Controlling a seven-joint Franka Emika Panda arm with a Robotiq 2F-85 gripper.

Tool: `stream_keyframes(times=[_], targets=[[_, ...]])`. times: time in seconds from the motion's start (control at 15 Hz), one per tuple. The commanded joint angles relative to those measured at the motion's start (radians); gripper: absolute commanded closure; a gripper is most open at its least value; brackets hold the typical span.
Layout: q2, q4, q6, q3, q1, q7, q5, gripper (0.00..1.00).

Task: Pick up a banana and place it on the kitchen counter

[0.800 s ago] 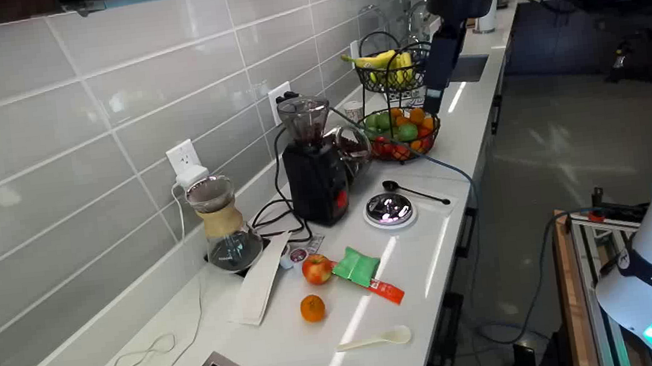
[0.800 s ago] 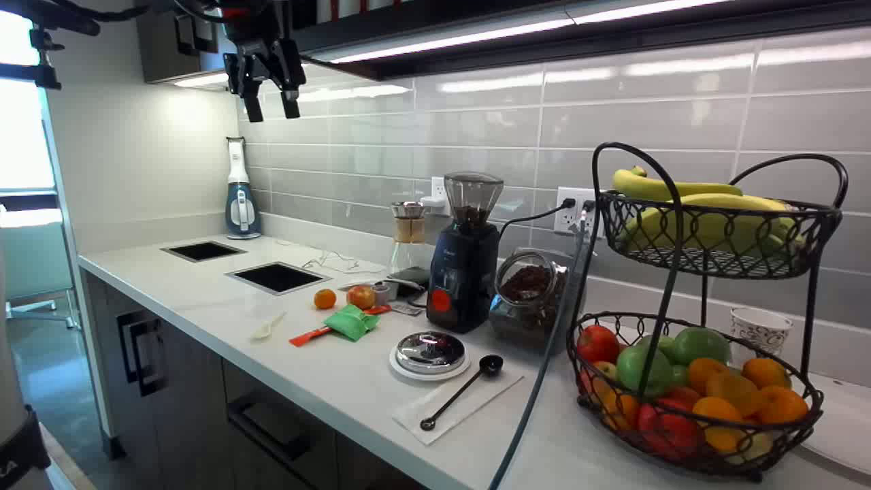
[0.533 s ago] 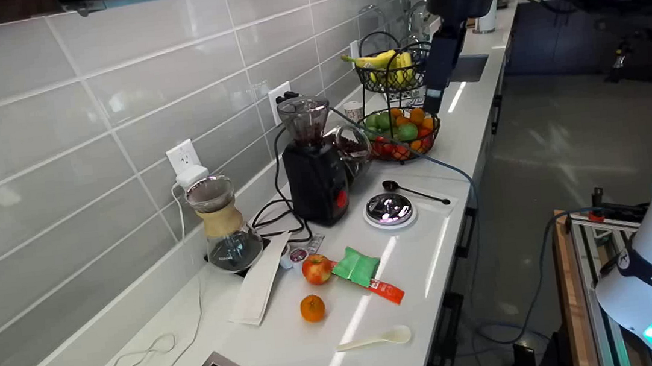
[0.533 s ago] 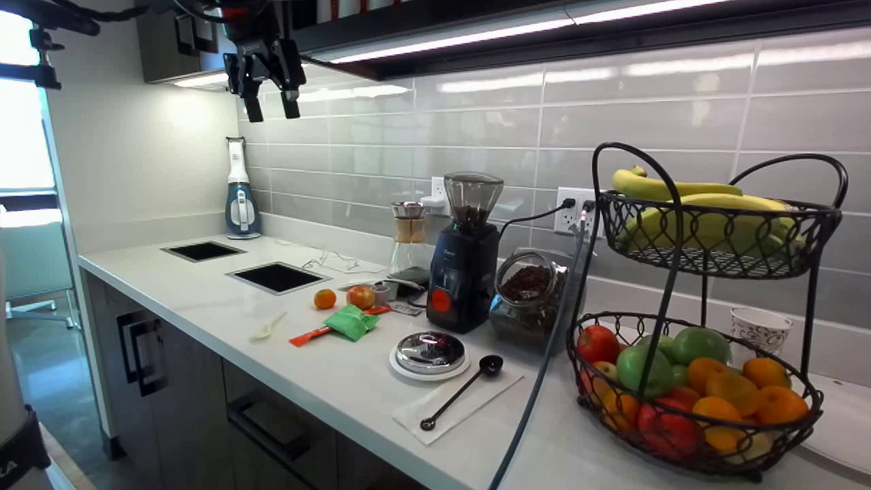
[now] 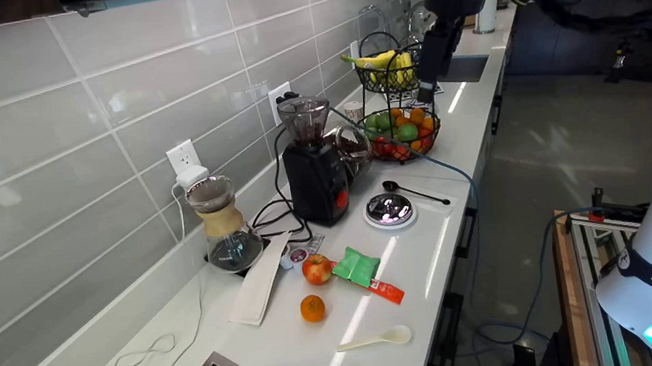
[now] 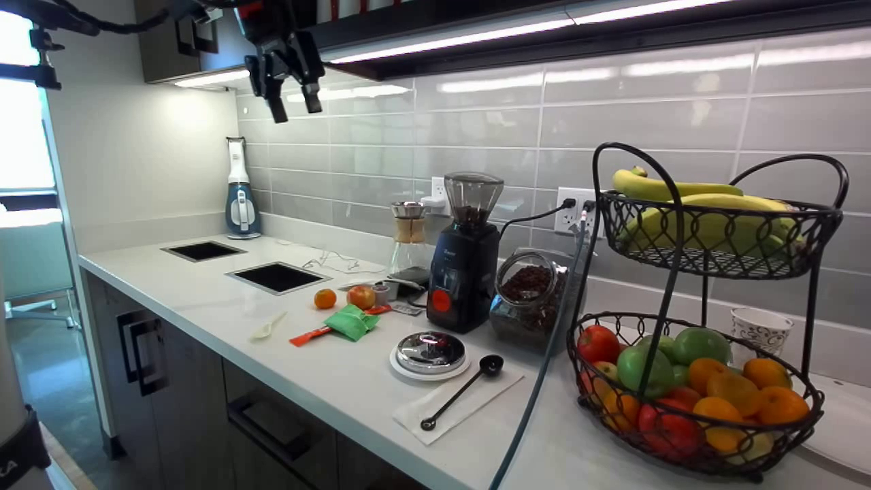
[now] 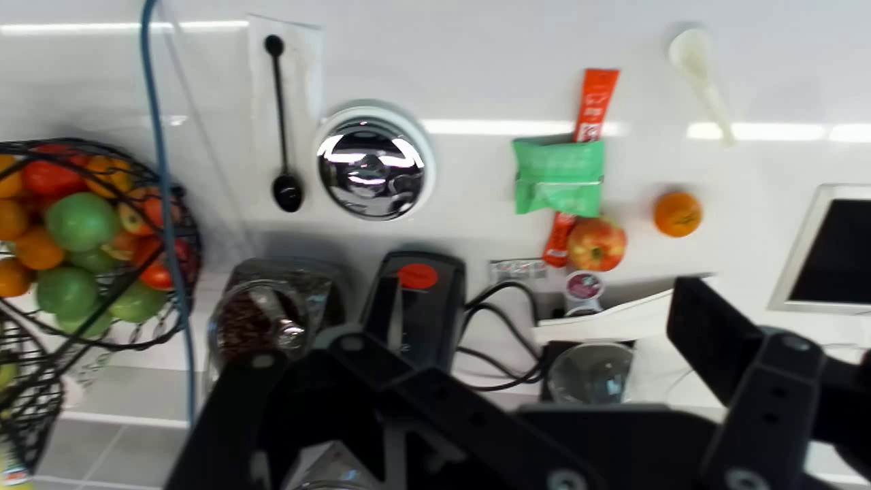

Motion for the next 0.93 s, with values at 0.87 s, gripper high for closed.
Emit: stream_keyframes(times=[0.87], targets=[[0.431,0.214,0.667,-0.193,-0.399,0.346,-0.292,0.0]])
